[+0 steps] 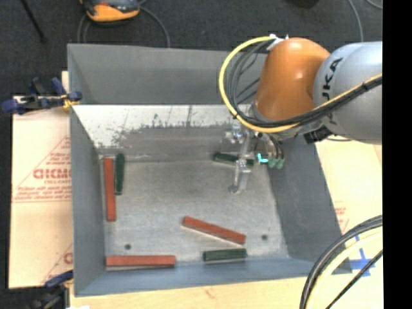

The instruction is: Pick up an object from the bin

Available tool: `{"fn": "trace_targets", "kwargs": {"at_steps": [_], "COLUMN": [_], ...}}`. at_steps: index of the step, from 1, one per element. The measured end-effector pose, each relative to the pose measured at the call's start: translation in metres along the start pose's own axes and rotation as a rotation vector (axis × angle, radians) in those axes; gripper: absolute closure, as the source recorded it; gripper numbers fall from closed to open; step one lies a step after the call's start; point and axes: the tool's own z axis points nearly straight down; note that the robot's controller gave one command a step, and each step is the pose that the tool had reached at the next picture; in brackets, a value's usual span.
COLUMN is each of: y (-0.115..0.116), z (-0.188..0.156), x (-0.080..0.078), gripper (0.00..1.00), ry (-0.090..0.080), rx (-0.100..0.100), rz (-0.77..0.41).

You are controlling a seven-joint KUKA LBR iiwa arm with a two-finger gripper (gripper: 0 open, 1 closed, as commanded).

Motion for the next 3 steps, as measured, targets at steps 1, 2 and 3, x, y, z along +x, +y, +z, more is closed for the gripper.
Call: {"fn": "trace_targets", "kwargs": {"at_steps": [1,2,3], "y": [0.000,0.011,0.034], "z": [-0.004,0.037,0.035], "x": [-0.002,0.068,0.102], "gripper": [0.00,0.00,0.00], "ry": [-0.008,-0.009,-0.004], "rx": [0.000,-0.001,-0.002], "rz": [0.000,0.009,0.025]}}
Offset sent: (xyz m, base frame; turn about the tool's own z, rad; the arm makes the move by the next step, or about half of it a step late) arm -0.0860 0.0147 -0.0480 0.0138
